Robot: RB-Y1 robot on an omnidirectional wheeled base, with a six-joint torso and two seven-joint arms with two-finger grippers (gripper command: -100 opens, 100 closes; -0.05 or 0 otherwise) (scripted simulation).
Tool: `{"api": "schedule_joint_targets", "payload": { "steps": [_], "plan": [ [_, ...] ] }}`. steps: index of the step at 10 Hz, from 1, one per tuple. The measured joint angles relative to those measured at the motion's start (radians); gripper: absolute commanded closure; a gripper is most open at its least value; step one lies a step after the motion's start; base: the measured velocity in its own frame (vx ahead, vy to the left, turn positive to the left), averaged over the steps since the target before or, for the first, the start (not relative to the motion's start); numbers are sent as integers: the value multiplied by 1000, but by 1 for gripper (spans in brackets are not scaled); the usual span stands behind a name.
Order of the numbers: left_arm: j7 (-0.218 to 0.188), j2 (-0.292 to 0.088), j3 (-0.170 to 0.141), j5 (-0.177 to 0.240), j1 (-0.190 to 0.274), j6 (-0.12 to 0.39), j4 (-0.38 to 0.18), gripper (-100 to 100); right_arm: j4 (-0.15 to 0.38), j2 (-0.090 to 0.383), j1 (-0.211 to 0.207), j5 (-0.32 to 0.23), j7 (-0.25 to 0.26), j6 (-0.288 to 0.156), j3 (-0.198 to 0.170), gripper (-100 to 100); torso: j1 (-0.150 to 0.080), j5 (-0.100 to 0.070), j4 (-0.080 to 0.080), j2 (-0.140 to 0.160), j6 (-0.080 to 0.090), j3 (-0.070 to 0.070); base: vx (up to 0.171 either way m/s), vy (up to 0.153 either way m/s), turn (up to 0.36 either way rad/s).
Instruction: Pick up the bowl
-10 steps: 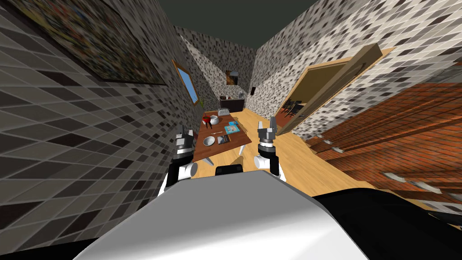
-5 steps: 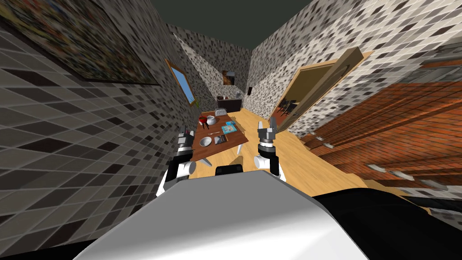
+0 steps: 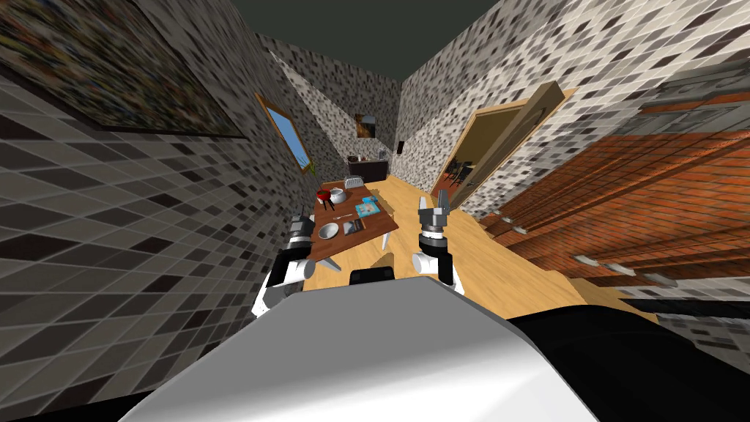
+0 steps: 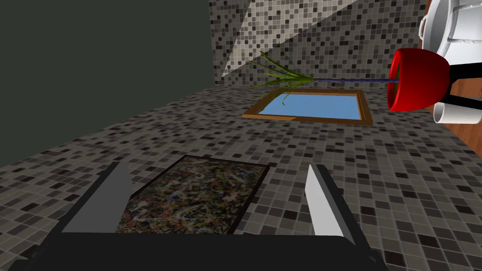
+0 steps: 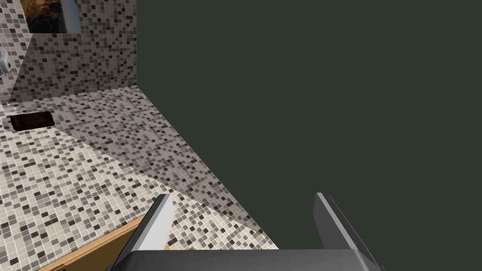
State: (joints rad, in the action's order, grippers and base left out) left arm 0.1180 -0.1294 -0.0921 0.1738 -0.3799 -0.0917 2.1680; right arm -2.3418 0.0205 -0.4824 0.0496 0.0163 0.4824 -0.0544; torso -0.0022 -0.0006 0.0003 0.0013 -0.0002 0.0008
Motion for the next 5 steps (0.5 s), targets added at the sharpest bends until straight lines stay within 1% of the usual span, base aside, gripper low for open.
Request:
{"api": "schedule_joint_targets", "payload": {
  "steps": [1, 2, 4, 5],
  "plan": [
    [-3, -8, -16, 9, 17, 32, -12, -100, 0, 0, 0, 0, 0, 0, 0, 0, 0, 0, 0, 0, 0, 0, -7, -35, -46],
    [-4, -8, -18, 12, 17, 49, -19, -100, 0, 0, 0, 0, 0, 0, 0, 0, 0, 0, 0, 0, 0, 0, -3, -42, -90],
    [-6, -16, -36, 22, 37, 93, -44, -100, 0, 0, 0, 0, 0, 0, 0, 0, 0, 0, 0, -1, 0, 0, -8, -37, -87],
    [-10, -25, -52, 32, 48, 124, -52, -100, 0, 0, 0, 0, 0, 0, 0, 0, 0, 0, 0, 0, 0, 0, -9, -32, -51]
  ]
}}
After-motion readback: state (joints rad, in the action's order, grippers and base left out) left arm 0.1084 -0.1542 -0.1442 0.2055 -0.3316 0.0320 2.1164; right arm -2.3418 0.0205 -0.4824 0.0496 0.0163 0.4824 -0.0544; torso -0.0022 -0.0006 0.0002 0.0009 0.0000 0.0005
